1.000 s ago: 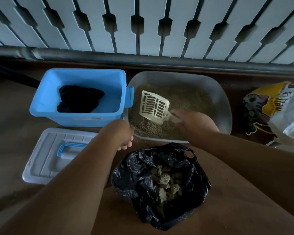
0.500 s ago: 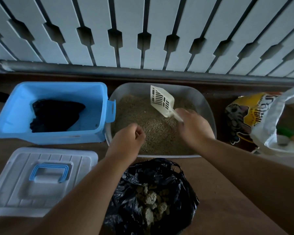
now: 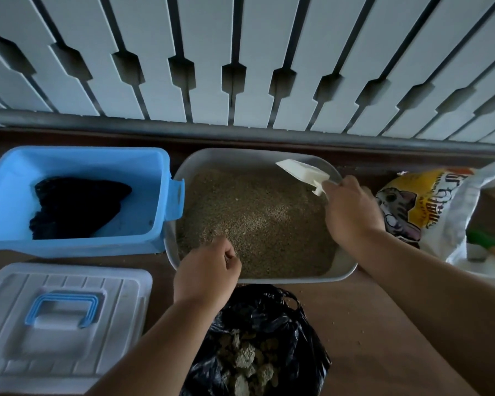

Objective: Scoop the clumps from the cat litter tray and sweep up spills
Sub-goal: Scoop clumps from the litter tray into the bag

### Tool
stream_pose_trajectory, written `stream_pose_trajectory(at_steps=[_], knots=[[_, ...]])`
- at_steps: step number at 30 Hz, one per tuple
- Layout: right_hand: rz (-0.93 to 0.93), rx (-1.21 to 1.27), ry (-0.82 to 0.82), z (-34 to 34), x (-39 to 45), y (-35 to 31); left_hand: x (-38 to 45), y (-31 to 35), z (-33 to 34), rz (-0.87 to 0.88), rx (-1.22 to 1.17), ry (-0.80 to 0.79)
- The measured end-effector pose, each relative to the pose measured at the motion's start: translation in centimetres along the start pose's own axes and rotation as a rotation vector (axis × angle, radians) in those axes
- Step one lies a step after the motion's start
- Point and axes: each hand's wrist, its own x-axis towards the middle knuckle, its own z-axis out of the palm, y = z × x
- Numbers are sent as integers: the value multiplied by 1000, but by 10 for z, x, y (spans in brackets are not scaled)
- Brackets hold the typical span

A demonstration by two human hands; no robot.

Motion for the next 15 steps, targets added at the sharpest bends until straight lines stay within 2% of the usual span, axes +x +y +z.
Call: stream_pose_trajectory(at_steps=[4, 7, 12, 15], knots=[[9, -96, -59, 3, 2, -5, 1, -3, 5, 83, 22, 18], [10, -81, -82, 7, 6, -15, 0, -1, 7, 102, 19, 62], [-152, -108, -152, 11, 6, -41, -2, -4, 11, 139, 3, 84], [-188, -7, -211, 6, 0, -66, -2, -7, 12, 165, -16, 96]])
